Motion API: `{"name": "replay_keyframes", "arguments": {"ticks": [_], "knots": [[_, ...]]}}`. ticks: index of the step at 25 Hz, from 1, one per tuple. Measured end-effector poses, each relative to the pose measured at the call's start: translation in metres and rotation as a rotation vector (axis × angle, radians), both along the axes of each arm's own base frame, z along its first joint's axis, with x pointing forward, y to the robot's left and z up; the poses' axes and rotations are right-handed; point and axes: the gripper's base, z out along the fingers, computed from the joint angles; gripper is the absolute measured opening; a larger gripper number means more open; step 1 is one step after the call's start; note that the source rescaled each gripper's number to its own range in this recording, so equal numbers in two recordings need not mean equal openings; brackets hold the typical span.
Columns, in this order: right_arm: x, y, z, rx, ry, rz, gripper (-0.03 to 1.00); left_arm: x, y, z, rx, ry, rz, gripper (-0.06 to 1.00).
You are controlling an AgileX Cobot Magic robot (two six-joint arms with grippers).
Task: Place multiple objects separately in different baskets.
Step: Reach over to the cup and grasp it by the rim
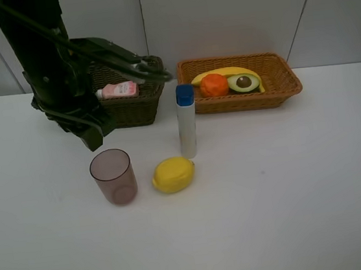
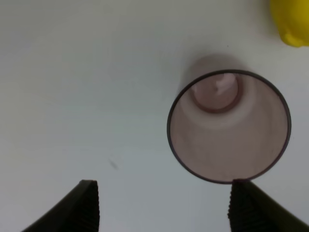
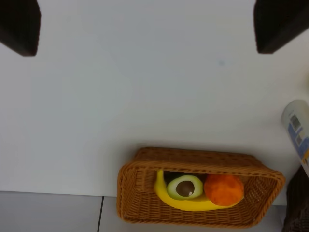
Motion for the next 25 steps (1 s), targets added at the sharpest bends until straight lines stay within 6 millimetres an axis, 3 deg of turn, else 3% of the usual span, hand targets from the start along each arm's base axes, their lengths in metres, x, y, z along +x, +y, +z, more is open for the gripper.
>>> {"name": "replay_keyframes", "arguments": {"ticks": [25], "knots": [[0.0,0.0,0.0,0.0,0.0,0.0,0.9,0.021,-0.009,-0.062,0.014,0.096,0.041,0.77]]}}
